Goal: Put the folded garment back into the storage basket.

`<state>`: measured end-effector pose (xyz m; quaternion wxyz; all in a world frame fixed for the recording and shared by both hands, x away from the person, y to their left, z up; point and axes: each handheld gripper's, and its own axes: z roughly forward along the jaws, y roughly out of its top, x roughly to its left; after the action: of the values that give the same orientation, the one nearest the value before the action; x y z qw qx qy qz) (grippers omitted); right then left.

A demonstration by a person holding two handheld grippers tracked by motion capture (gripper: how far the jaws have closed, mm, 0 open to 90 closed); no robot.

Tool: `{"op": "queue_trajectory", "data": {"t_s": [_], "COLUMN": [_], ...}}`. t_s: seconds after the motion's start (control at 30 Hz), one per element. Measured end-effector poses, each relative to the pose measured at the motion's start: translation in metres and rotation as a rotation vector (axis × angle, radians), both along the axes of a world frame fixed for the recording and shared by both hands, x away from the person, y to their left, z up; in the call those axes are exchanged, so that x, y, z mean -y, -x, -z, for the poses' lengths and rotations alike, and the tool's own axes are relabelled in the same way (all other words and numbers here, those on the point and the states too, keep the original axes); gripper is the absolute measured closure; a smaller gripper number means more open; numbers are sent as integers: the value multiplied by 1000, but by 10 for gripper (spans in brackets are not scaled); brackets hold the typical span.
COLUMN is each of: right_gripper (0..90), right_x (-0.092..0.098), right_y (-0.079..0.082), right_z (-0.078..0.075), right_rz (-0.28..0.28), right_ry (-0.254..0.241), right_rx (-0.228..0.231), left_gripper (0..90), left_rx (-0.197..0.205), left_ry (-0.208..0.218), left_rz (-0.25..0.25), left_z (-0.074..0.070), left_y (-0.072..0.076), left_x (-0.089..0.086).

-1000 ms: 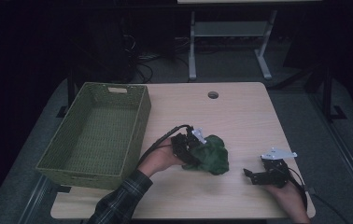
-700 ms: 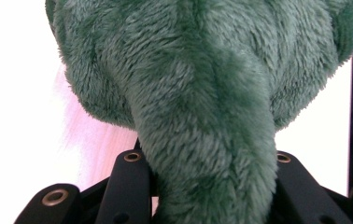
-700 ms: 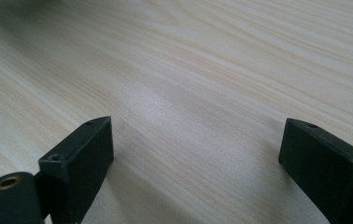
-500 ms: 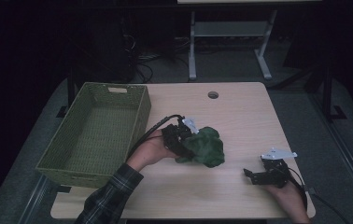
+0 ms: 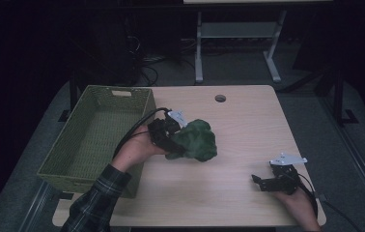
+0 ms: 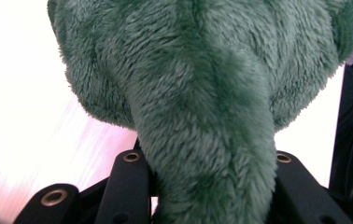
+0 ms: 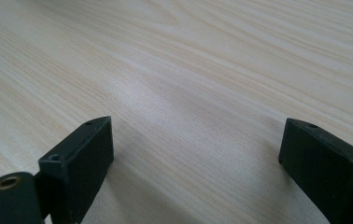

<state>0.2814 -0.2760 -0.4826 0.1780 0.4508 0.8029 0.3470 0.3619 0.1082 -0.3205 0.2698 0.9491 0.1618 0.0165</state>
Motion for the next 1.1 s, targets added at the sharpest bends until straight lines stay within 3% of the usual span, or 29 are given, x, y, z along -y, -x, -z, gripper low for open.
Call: {"op": "queue_trajectory", "data": {"t_s": [0.33, 0.6, 0.87, 1.1], "right_gripper": [95, 95, 95, 95], "right_x": [0, 0, 0, 0], "right_y": [0, 0, 0, 0], "right_z": [0, 0, 0, 0], "right_rz": [2, 0, 0, 0], "right_ry": [-1, -1, -1, 0], "right_rx": [-2, 0, 0, 0], "left_gripper": [654, 653, 652, 651], "left_rx": [39, 45, 85, 105], "left_ry": [4, 12, 42, 34], "left_rz": [-99, -166, -256, -329], "left_z": [-16, -19, -23, -27], "left_y": [-5, -4, -5, -7], "left_x": [-45, -75, -108, -135]}}
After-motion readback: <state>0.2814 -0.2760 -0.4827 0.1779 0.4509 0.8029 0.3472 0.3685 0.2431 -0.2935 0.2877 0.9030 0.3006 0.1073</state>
